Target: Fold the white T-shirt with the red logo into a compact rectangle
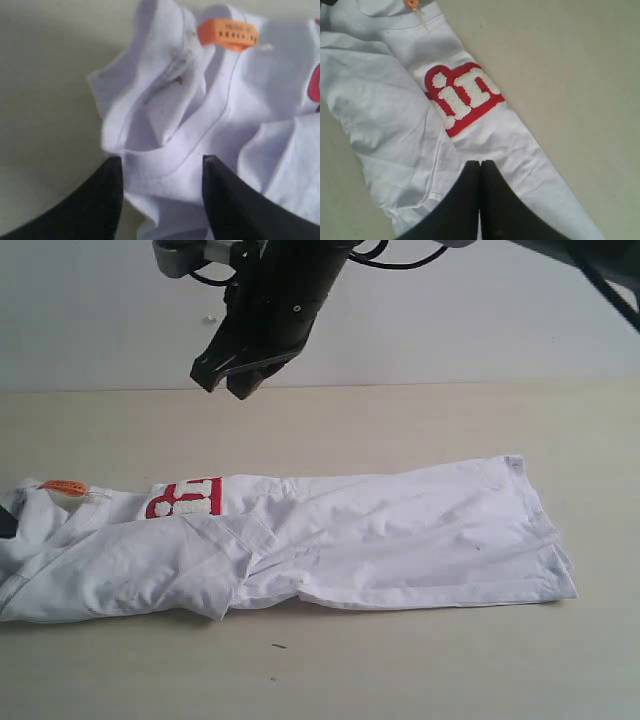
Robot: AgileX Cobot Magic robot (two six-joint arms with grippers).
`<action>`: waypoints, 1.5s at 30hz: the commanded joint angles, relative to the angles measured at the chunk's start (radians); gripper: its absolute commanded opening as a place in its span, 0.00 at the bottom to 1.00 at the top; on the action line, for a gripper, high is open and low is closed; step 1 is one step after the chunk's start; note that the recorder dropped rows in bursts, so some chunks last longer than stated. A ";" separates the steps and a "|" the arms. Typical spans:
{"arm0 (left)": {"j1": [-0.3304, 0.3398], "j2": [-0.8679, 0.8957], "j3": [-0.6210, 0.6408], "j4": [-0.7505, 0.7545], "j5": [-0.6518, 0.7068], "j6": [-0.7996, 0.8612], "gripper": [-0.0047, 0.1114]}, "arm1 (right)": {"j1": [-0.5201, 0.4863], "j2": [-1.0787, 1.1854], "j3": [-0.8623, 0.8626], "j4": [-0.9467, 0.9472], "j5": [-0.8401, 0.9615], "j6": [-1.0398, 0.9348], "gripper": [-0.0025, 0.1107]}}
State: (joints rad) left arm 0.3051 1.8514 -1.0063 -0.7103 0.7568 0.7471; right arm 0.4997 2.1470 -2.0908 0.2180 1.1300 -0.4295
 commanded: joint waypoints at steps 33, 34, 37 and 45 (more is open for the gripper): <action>-0.062 0.141 0.003 -0.103 -0.060 0.085 0.55 | -0.055 -0.205 0.379 -0.104 -0.202 0.013 0.02; -0.062 0.147 0.003 -0.101 -0.070 0.082 0.55 | -0.055 -0.205 0.379 -0.104 -0.202 0.013 0.02; -0.062 0.148 0.003 -0.099 -0.083 0.082 0.53 | -0.055 -0.205 0.379 -0.104 -0.202 0.013 0.02; -0.062 0.107 -0.004 -0.057 -0.038 0.094 0.05 | -0.058 -0.238 0.379 -0.148 -0.202 0.013 0.02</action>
State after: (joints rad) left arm 0.2504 1.9783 -1.0060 -0.7828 0.6984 0.8314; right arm 0.4513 1.9481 -1.7148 0.0968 0.9400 -0.4222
